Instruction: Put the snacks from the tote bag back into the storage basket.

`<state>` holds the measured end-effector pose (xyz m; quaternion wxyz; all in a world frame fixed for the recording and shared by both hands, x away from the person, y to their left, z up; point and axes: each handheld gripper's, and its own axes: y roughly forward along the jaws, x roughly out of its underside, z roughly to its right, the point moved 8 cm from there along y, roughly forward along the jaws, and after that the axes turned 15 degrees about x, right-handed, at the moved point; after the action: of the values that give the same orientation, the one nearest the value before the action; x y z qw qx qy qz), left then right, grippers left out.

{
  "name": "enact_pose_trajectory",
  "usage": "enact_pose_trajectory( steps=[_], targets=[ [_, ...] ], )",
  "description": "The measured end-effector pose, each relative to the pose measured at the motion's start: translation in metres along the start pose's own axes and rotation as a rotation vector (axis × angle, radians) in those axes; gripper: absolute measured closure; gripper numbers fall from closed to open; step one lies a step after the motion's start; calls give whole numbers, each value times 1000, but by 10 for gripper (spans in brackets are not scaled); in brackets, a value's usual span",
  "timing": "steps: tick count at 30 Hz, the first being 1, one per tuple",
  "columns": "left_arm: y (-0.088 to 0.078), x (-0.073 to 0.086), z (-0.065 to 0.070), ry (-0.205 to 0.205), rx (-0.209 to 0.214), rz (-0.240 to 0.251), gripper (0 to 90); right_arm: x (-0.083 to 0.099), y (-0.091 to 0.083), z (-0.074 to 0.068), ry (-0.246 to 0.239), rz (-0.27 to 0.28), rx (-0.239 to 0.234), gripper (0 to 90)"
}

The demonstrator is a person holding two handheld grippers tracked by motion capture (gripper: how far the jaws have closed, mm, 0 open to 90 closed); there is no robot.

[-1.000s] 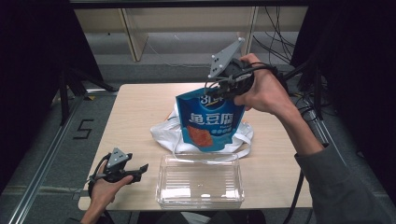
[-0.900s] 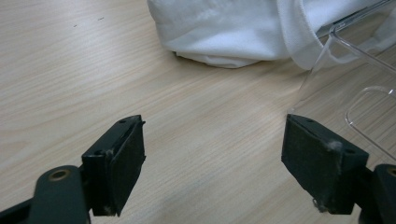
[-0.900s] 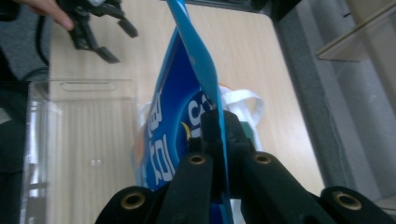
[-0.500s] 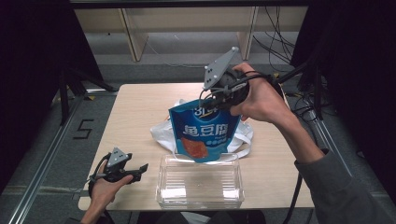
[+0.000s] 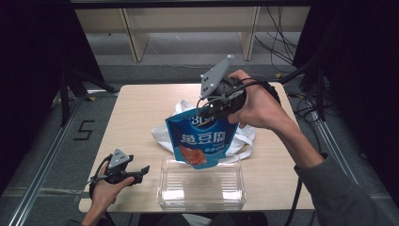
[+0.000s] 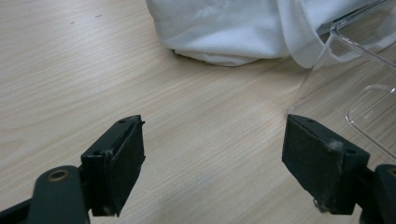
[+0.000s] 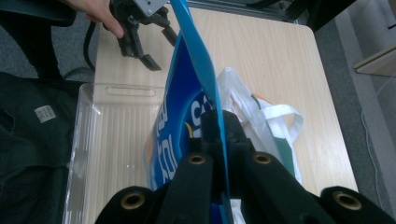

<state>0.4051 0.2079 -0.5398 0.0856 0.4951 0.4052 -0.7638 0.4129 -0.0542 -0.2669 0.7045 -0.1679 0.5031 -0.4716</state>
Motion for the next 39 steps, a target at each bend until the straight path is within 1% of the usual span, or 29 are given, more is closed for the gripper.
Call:
enact_pose_trajectory(
  steps=[5, 6, 7, 9, 10, 11, 13, 14, 15, 16, 17, 18, 21, 22, 23, 24, 27, 28, 29, 30, 31, 32, 33, 34, 37, 38, 39],
  targets=[
    [-1, 0, 0, 7, -4, -1, 200, 2, 1, -4, -8, 4, -12, 900],
    [-1, 0, 0, 1, -6, 2, 200, 3, 2, -6, -25, 0, -29, 900],
    [-1, 0, 0, 1, -6, 2, 200, 4, 2, -8, -12, -6, -27, 900],
    [0, 0, 0, 3, -3, 0, 200, 5, 3, -10, -20, -3, -30, 900],
    [0, 0, 0, 3, -3, -1, 200, 7, 3, -11, -21, -12, -34, 900],
    [-1, 0, 0, 5, -4, 0, 200, 7, 4, -13, -16, -4, -46, 900],
    [0, -1, 0, 3, -2, 3, 200, 9, 6, -15, -21, -15, -54, 900],
    [0, 0, 0, -3, 0, 0, 200, 10, 10, -15, -36, -4, -60, 900],
    [0, 0, 0, -3, 0, 0, 200, 10, 10, -15, -36, -4, -60, 900],
    [0, 0, 0, -3, -5, 3, 200, 12, 10, -20, -6, -20, -82, 900],
    [0, 1, 1, -4, -3, 2, 200, 13, 13, -18, -32, -13, -72, 900],
    [0, 0, 0, 1, -4, -1, 200, 14, 13, -21, -11, -18, -85, 900],
    [0, 0, 0, -1, -3, -1, 200, 15, 16, -21, -20, -13, -87, 900],
    [0, 1, 1, -1, -2, 2, 200, 17, 19, -23, -22, -11, -95, 900],
    [0, 1, 0, 15, -3, -8, 200, 18, 21, -23, -24, -15, -92, 900],
    [0, 0, 0, 3, -2, -1, 200, 18, 21, -23, -24, -15, -92, 900],
    [0, 0, 1, 1, -1, 2, 200, 22, 26, -25, -9, -23, -103, 900],
    [0, 1, 0, 10, -4, -9, 200, 23, 28, -26, -15, -19, -110, 900],
    [-1, 1, 0, 16, 0, -11, 200, 24, 30, -26, -11, -23, -109, 900],
    [0, 0, 0, 0, -4, -3, 200, 26, 33, -27, -16, -24, -115, 900],
    [0, 0, 0, 0, -4, -3, 200, 26, 33, -27, -16, -24, -115, 900],
    [0, 1, 0, 14, -1, -10, 200, 29, 36, -27, -6, -33, -117, 900],
    [0, 1, 0, 14, -1, -10, 200, 29, 36, -27, -6, -33, -117, 900],
    [1, 1, 1, 1, 0, -4, 200, 31, 38, -27, -10, -38, -115, 900],
    [1, 1, 1, -2, 6, -5, 200, 34, 43, -28, -22, -35, -123, 900],
    [1, 1, 1, 0, 4, -4, 200, 36, 44, -30, 9, -56, -121, 900],
    [1, 1, 1, 3, -3, -8, 200, 36, 44, -30, 9, -56, -121, 900]
  ],
)
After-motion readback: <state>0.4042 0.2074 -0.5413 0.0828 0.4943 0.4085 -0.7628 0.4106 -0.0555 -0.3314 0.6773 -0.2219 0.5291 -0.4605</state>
